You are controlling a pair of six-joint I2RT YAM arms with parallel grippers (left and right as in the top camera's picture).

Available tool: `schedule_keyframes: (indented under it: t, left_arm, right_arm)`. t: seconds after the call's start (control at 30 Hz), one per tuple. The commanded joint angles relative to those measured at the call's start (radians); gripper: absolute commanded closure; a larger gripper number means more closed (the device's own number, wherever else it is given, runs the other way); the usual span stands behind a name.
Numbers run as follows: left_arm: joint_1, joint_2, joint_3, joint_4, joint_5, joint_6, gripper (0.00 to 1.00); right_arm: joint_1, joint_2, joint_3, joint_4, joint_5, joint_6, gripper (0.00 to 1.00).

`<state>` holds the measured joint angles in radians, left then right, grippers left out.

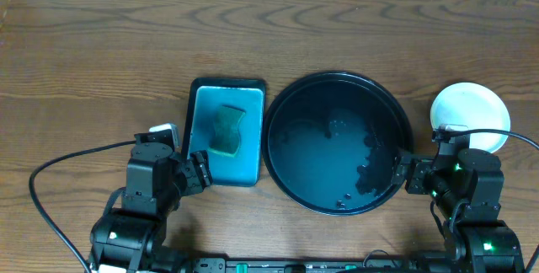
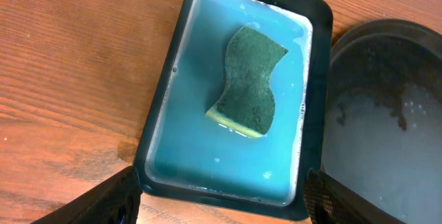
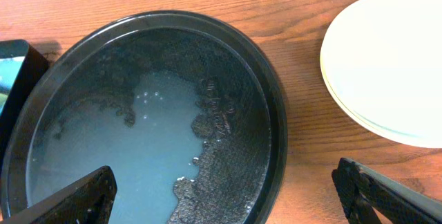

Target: Clean dirty plates on tray and stack at the side

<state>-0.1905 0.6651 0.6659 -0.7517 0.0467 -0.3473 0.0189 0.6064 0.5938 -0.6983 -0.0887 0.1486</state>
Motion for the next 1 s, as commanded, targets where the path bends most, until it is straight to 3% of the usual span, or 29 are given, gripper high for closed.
schedule_keyframes:
  t: [0.0, 0.67, 0.97]
  left_arm:
    - [0.004, 0.0, -0.01, 0.002, -0.005, -0.013, 0.24]
    - [0.004, 0.0, -0.01, 0.002, -0.005, -0.013, 0.24]
    - [0.004, 0.0, -0.01, 0.002, -0.005, -0.013, 0.24]
  right_arm:
    - [0.007, -0.004, -0.006, -0.002, 0.01, -0.008, 0.01]
    - [0.007, -0.021, -0.008, -0.002, 0.018, -0.008, 0.01]
    - [0.009, -0.225, -0.079, 0.039, 0.109, -0.008, 0.01]
